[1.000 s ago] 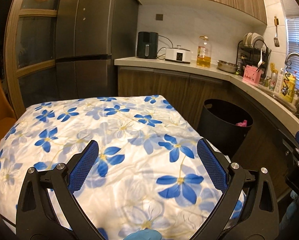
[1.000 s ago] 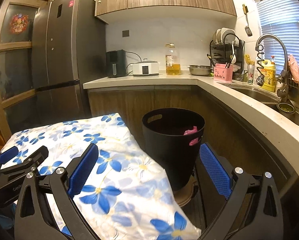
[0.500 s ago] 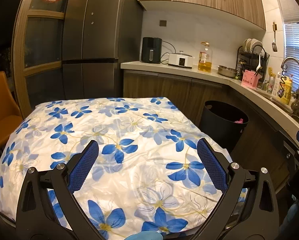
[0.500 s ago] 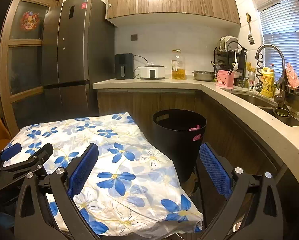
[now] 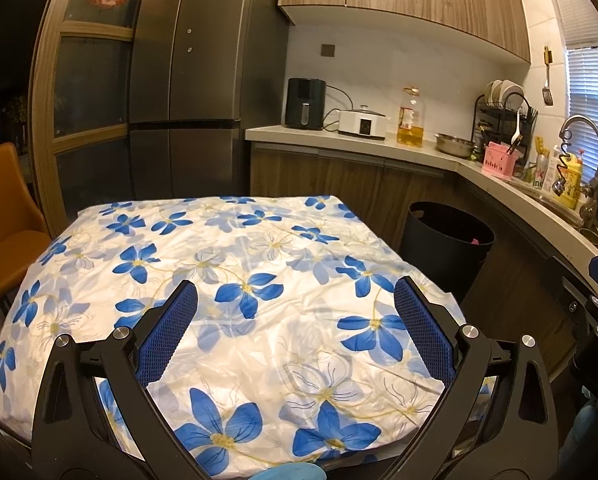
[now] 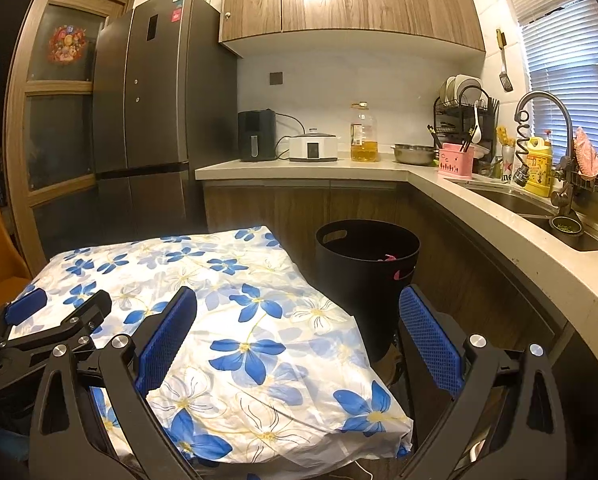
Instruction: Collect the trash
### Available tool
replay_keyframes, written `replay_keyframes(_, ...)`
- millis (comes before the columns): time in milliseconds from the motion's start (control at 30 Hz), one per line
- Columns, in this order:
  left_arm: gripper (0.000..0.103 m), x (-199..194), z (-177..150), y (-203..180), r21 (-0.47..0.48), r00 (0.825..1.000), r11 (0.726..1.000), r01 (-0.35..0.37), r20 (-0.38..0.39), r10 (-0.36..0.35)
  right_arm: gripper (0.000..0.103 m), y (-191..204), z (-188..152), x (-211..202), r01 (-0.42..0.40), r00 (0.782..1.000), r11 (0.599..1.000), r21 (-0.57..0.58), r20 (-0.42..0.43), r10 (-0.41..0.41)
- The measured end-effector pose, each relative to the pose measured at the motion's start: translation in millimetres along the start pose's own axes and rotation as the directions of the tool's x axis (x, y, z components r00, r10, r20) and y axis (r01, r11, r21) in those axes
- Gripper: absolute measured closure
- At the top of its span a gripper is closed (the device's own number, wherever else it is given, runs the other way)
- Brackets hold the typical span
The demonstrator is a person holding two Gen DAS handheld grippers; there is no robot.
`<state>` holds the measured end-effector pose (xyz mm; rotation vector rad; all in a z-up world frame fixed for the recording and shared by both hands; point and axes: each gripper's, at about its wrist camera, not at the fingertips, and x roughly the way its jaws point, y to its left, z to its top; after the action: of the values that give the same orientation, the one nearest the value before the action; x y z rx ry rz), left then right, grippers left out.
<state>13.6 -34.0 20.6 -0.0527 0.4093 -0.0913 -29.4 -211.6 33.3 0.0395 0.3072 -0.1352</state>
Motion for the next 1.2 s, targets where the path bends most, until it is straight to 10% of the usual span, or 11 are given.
replay_keyframes(1200,0.006,-9.5,8.4,4.1,-0.004,1.0,1.0,-0.001,0.026,0.001,0.006,2.3,-1.3,2.1,-0.005,1.0,1.0,0.001,-0.005,0.005)
